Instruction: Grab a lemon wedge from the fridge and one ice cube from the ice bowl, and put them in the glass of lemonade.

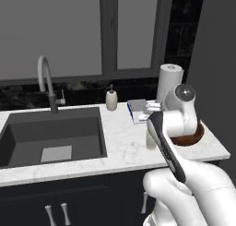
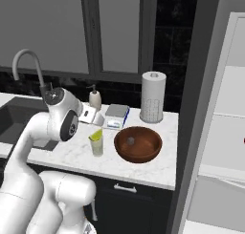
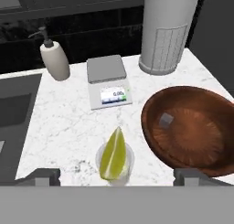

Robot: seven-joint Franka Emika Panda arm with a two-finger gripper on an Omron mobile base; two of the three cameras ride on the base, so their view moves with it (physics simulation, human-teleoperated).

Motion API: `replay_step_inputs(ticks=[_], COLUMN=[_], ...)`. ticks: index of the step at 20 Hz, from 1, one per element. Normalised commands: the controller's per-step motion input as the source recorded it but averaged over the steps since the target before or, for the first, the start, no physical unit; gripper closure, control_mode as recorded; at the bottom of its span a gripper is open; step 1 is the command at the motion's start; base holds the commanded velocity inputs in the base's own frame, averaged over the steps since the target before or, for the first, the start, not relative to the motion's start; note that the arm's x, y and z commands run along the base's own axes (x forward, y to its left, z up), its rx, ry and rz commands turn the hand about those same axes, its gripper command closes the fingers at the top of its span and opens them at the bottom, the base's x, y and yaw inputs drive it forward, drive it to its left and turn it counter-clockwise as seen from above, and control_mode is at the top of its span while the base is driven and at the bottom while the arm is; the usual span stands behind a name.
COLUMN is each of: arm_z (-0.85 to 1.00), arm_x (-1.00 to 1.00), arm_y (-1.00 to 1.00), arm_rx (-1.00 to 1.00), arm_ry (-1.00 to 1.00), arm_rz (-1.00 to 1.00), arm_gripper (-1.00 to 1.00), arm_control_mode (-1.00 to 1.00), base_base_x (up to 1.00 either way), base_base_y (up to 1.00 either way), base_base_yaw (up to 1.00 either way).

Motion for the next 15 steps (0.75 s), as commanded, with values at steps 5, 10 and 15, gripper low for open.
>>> replay_step_inputs(ticks=[5,10,15], arm_z=[1.0,1.0,0.55], arm_x=[-1.0,-1.0,-0.6], arm_y=[-0.63,-0.19,0.06], arm_rx=[0.17,0.09,-0.03], arm_ry=[-0.73,-0.67,-0.48], arm_rz=[0.0,-0.01,0.0], arm_gripper=[-1.0,-1.0,-1.0], arm_control_mode=[-1.0,-1.0,-1.0], base_base_x=[0.0,0.0,0.0], base_base_y=[0.0,0.0,0.0], base_base_yaw=[0.0,0.0,0.0])
